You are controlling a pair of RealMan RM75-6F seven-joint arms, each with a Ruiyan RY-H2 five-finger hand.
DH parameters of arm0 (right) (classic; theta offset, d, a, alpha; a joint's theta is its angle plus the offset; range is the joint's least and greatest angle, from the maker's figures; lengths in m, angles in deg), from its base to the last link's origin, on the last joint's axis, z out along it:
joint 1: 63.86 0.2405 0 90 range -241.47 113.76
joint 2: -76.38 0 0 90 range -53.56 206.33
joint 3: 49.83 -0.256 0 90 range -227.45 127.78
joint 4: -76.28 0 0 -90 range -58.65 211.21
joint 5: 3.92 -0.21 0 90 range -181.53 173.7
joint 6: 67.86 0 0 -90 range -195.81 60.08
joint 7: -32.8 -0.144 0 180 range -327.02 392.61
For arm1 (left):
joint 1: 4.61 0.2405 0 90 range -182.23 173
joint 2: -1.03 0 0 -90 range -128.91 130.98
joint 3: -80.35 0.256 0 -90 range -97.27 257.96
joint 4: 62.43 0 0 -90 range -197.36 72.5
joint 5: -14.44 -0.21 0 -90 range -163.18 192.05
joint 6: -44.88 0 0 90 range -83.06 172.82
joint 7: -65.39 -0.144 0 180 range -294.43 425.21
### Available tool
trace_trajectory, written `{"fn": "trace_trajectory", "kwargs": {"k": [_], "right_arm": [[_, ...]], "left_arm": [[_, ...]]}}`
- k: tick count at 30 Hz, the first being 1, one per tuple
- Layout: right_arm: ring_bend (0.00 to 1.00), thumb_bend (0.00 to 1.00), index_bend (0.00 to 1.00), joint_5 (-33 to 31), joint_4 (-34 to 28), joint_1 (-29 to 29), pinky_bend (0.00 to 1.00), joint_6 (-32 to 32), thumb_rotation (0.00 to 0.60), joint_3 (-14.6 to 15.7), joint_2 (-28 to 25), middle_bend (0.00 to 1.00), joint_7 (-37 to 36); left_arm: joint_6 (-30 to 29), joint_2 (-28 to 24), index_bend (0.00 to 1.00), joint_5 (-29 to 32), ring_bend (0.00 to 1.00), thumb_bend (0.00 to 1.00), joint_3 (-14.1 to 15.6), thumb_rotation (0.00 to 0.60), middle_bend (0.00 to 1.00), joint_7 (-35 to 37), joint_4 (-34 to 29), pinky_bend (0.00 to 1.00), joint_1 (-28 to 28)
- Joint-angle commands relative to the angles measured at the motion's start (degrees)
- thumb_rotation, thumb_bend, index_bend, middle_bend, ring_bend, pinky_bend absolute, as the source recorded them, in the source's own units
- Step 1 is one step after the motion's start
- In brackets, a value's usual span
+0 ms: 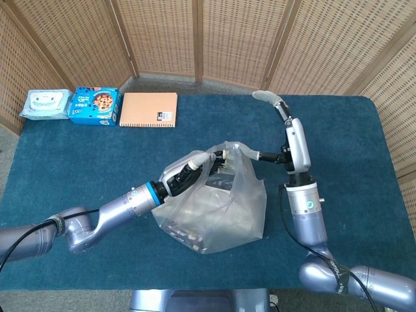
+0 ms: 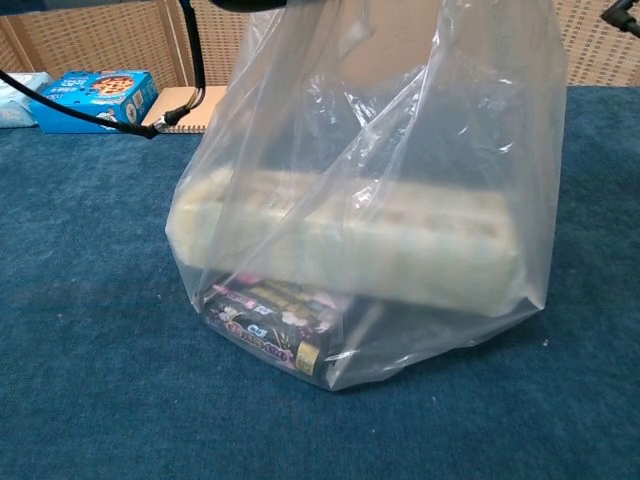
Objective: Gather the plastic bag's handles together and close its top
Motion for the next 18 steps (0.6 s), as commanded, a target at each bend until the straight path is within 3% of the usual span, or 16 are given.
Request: {"fn": "trace_trajectory", "kwargs": {"k": [1, 18], "right_arm": [[0.13, 0.07, 0.21, -0.46, 0.26, 0.58, 0.09, -0.30, 0.546, -0.01, 0.34, 0.23, 0.50], [0.13, 0.07, 0.21, -3.17, 3.07, 3.64, 0.09, -2.57, 0.545, 0.27, 1.69, 0.23, 2.61]], "left_arm": [[0.17, 0.40, 0.18, -0.77, 0.14, 0.26, 0.00, 0.000, 0.26, 1.28, 0.36, 0.13, -0.66], [0.77, 2.28, 0.22, -2.95, 0.14, 0.26, 1.17, 0.000, 0.27, 6.88, 3.44, 0.13, -3.95]]}}
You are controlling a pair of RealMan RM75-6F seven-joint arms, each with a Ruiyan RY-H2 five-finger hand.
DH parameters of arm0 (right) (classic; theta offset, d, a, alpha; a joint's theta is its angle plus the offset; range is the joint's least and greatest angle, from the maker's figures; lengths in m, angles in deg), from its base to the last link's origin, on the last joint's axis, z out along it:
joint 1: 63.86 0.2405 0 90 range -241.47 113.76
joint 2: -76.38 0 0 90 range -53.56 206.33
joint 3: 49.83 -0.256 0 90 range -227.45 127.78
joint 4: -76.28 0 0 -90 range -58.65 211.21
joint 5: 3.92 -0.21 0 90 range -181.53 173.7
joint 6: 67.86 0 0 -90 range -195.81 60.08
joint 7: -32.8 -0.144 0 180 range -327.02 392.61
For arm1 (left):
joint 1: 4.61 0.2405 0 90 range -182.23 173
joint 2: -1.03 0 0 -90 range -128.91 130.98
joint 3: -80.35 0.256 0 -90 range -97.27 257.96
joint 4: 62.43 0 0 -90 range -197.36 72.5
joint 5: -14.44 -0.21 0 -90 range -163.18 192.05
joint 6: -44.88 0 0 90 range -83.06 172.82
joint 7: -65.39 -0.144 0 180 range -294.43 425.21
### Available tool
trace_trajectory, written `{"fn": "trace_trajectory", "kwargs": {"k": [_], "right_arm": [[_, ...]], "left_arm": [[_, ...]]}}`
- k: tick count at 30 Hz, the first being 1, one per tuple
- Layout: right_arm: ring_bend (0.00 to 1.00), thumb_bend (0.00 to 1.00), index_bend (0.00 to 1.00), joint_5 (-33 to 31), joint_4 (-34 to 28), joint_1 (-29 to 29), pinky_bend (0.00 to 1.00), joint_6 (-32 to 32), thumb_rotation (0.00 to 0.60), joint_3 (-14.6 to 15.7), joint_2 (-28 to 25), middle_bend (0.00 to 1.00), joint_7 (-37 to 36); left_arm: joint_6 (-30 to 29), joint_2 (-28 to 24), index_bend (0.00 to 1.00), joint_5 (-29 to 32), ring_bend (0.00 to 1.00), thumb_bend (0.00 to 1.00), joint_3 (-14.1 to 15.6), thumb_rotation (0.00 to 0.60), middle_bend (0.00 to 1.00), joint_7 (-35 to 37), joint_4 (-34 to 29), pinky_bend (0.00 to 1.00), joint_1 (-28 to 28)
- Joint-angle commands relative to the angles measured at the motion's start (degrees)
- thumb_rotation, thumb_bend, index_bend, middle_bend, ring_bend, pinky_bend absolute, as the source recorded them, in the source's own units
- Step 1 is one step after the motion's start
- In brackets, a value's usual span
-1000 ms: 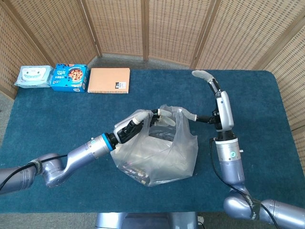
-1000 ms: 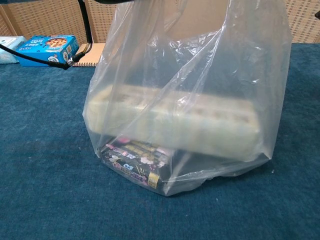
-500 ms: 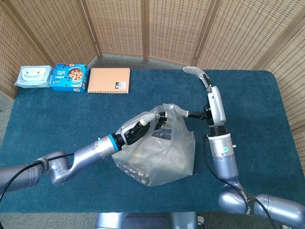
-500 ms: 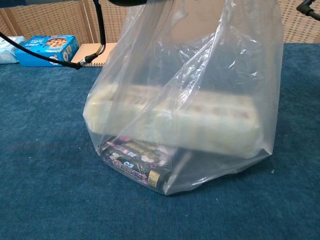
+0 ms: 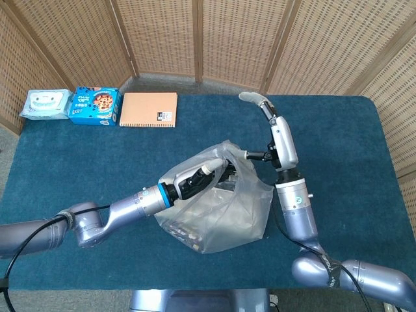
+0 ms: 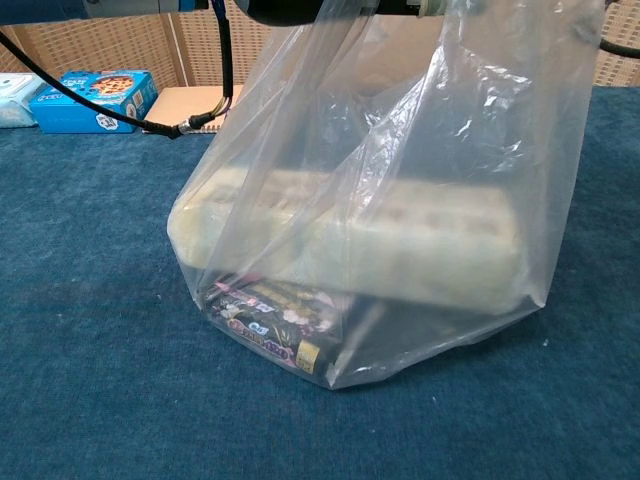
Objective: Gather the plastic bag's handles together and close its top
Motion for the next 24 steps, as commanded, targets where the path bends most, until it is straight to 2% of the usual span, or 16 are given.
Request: {"fn": "trace_trajectory", "kwargs": {"k": [1, 10, 24], "right_arm": [[0.13, 0.07, 0.21, -0.85, 1.10, 0.55, 0.09, -0.73, 0.544, 0.01, 0.19, 0.23, 0.31], [0.13, 0.07, 0.22, -2.74, 3.33, 1.26, 0.09, -2.77, 0.545, 0.60, 0.08, 0.23, 0.59], [0.13, 0.07, 0.22, -4.39, 5.39, 1.42, 0.09, -5.39, 0.542, 0.87, -1.34, 0.23, -0.21]], "left_arm": [[-0.45, 0.10, 0.23, -0.64, 0.14, 0.26, 0.32, 0.000, 0.27, 1.86, 0.04, 0.13, -0.39], [-2.76, -0.61, 0.30, -2.27, 0.14, 0.26, 1.50, 0.000, 0.27, 6.55, 0.80, 0.15, -0.74], [-6.17, -2.21, 0.30, -2.56, 0.16, 0.26, 3.13, 0.000, 0.26, 10.74, 1.10, 0.17, 0.11]]}}
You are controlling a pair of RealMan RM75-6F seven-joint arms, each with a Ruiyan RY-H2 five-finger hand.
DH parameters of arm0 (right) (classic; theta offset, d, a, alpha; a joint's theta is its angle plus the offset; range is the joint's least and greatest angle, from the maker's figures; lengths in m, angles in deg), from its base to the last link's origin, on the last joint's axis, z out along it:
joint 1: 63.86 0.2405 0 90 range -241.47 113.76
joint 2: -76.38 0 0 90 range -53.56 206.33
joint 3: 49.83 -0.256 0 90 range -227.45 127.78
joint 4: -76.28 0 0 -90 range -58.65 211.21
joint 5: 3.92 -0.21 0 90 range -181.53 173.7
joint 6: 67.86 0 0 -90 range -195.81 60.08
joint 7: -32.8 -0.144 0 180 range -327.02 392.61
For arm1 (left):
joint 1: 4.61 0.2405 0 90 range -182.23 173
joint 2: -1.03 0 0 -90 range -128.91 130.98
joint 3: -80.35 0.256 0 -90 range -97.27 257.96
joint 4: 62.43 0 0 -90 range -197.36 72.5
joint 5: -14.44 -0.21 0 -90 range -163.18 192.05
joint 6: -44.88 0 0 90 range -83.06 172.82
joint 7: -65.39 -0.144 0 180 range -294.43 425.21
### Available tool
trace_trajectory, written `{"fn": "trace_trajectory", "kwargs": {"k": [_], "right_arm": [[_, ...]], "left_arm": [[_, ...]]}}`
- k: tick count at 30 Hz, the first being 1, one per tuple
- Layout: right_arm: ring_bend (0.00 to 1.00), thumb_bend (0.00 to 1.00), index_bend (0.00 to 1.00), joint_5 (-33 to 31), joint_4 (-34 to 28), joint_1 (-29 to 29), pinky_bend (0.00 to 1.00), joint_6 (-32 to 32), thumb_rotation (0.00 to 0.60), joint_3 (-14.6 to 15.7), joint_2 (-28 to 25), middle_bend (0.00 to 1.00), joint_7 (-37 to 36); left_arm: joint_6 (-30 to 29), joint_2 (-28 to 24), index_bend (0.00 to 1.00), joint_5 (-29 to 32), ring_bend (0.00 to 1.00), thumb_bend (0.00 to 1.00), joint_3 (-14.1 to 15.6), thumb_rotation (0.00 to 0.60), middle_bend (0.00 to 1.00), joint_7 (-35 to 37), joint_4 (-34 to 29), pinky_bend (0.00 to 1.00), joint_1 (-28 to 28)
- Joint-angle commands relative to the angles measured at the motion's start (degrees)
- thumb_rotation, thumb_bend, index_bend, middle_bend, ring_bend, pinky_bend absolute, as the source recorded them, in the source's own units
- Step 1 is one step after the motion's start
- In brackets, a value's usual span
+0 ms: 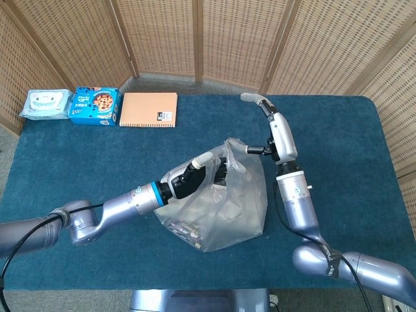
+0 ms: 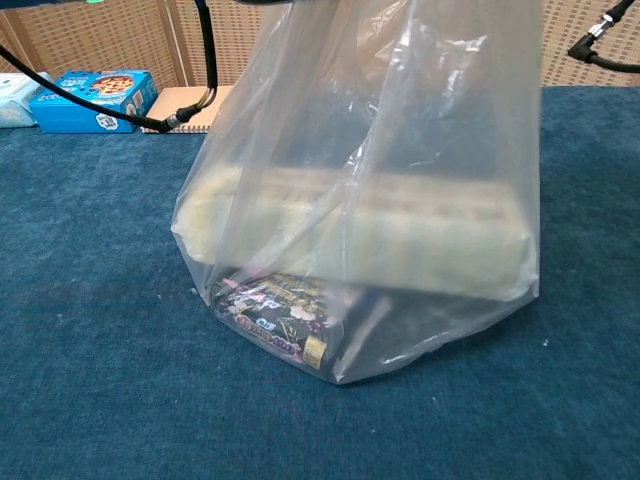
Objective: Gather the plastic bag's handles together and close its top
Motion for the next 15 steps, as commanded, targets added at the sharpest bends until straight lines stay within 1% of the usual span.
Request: {"fn": "trace_trajectory", "kwargs": {"k": [1, 15], "right_arm": [[0.13, 0.07, 0.22, -0.14, 0.17, -0.12, 0.09, -0.40, 0.544, 0.19, -0.39, 0.23, -0.35], [0.12, 0.07, 0.20, 2.28, -0.25, -2.16, 0.09, -1.48, 0.544, 1.95, -3.27, 0.22, -2.68]], "left_arm": [[-0.77, -0.37, 0.30, 0.04, 0.16, 0.26, 0.13, 0.000, 0.26, 0.60, 0.07, 0.17, 0.21], [-2.52, -1.13, 0.31, 1.97, 0.16, 0.26, -0.14, 0.000, 0.26, 0.17, -0.28, 0.17, 1.36]]}}
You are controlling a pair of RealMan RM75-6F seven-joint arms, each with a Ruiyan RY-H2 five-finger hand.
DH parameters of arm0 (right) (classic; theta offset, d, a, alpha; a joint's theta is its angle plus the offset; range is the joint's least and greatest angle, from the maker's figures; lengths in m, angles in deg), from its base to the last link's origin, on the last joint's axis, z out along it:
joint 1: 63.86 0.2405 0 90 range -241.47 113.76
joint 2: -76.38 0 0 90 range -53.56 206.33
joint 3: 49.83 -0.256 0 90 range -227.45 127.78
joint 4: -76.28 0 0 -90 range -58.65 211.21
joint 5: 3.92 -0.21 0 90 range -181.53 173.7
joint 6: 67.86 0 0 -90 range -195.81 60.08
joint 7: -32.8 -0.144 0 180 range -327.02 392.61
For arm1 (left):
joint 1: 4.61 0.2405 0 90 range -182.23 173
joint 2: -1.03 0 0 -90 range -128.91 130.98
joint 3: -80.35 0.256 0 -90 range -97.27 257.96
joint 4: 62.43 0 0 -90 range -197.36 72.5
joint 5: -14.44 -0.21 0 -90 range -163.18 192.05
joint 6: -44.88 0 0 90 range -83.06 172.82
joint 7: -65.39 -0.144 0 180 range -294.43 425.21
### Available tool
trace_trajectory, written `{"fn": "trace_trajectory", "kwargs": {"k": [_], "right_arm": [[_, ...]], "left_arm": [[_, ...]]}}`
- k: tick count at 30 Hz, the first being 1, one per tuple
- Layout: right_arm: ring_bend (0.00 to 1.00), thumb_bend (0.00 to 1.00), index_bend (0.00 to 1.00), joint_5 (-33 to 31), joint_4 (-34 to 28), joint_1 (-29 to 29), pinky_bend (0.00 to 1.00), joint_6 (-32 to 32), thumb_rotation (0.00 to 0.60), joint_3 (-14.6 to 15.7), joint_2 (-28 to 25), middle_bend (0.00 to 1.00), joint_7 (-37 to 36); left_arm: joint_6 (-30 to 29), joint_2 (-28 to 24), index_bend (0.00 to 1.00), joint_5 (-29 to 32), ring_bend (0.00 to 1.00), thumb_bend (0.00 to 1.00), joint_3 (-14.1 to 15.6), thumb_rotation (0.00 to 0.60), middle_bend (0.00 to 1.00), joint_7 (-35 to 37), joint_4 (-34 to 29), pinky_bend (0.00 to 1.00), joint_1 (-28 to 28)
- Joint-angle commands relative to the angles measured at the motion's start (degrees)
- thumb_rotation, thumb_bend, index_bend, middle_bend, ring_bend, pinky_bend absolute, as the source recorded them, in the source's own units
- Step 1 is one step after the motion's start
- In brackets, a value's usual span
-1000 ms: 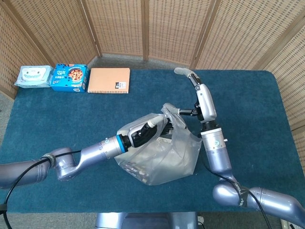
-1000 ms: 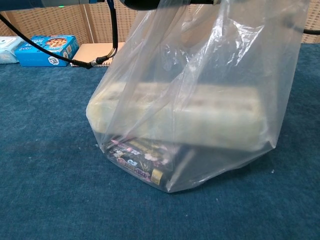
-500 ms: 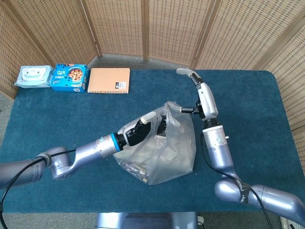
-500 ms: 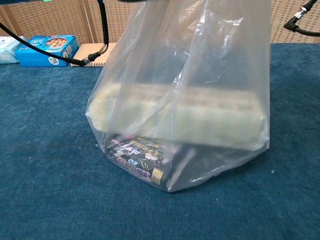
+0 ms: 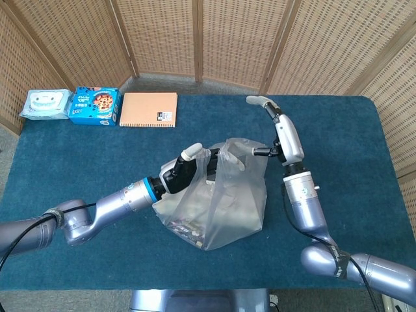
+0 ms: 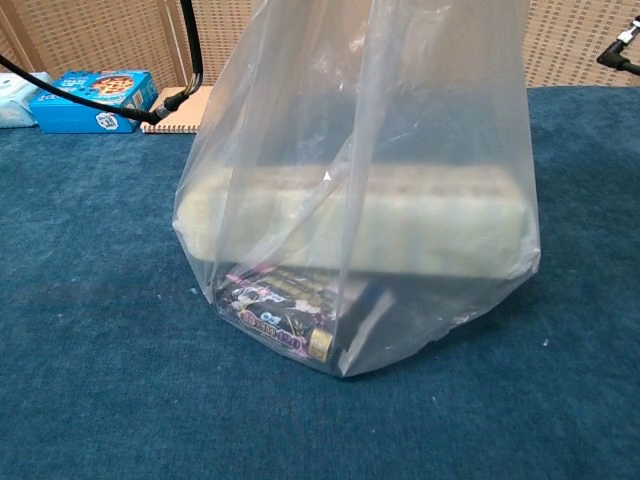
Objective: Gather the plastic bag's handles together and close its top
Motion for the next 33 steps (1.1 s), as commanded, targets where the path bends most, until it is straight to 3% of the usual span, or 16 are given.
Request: {"fn": "trace_trajectory", "kwargs": {"k": [1, 33], "right_arm": [[0.12, 0.07, 0.19, 0.88, -0.26, -0.65, 0.09, -0.31, 0.544, 0.49, -0.85, 0.22, -0.93], [0.12, 0.07, 0.18, 6.48, -0.11, -7.15, 0.09, 1.97, 0.544, 3.36, -6.78, 0.22, -8.22]], "left_arm": [[-0.26, -0.15, 0.31, 0.32, 0.16, 0.26, -0.14, 0.000, 0.26, -0.15, -0.20, 0.17, 0.27], [-2.25, -2.25, 0.31, 0.63, 0.16, 0.26, -0.70, 0.000, 0.27, 0.10, -2.51, 0.17, 2.64]]}}
